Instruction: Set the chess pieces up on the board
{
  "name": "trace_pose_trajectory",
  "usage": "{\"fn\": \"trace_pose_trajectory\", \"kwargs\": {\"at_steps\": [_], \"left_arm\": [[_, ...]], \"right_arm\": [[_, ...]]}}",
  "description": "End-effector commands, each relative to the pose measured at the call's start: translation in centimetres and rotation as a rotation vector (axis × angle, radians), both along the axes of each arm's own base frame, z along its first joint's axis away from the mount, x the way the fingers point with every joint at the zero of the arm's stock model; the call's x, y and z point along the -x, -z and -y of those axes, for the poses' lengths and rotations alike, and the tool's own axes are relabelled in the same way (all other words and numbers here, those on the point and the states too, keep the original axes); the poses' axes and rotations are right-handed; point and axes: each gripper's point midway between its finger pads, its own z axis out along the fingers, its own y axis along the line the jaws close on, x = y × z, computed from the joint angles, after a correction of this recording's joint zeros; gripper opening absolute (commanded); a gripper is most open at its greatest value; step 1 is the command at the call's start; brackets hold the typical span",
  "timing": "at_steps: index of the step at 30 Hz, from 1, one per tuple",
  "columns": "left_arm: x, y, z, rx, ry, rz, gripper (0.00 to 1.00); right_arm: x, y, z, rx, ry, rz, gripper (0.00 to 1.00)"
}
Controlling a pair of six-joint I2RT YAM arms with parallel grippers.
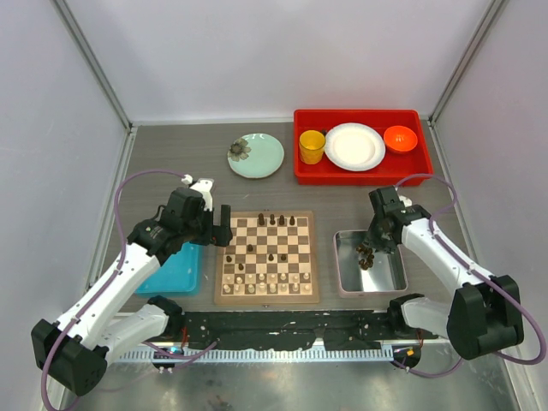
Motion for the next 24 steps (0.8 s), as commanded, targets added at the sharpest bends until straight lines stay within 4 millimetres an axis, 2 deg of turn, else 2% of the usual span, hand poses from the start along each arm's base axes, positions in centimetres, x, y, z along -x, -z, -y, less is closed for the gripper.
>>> {"fn": "trace_pose_trajectory", "kwargs": {"at_steps": [1, 8, 14, 20, 24], "left_arm": [[-0.44, -0.46, 0.48, 0.011, 0.027, 0.032, 1.0], [-0.47, -0.48, 0.5, 0.011, 0.027, 0.032, 1.0], [-0.42, -0.5, 0.51, 0.012, 0.028, 0.033, 1.0], [-0.43, -0.6, 0.52, 0.013, 0.028, 0.036, 1.0], [-0.46, -0.66, 0.54, 0.015, 0.028, 0.038, 1.0]], "right_arm": [[-0.52, 0.14, -0.25, -0.008, -0.014, 0.003, 0.35], [-0.84, 0.54, -0.05, 0.007, -0.013, -0.004, 0.34], [-0.9, 0.78, -0.11, 0.006, -0.018, -0.006, 0.29], [-0.86, 0.71, -0.2, -0.002, -0.019, -0.004, 0.21], [-1.01, 0.17, -0.23, -0.006, -0.014, 0.014, 0.12]]}}
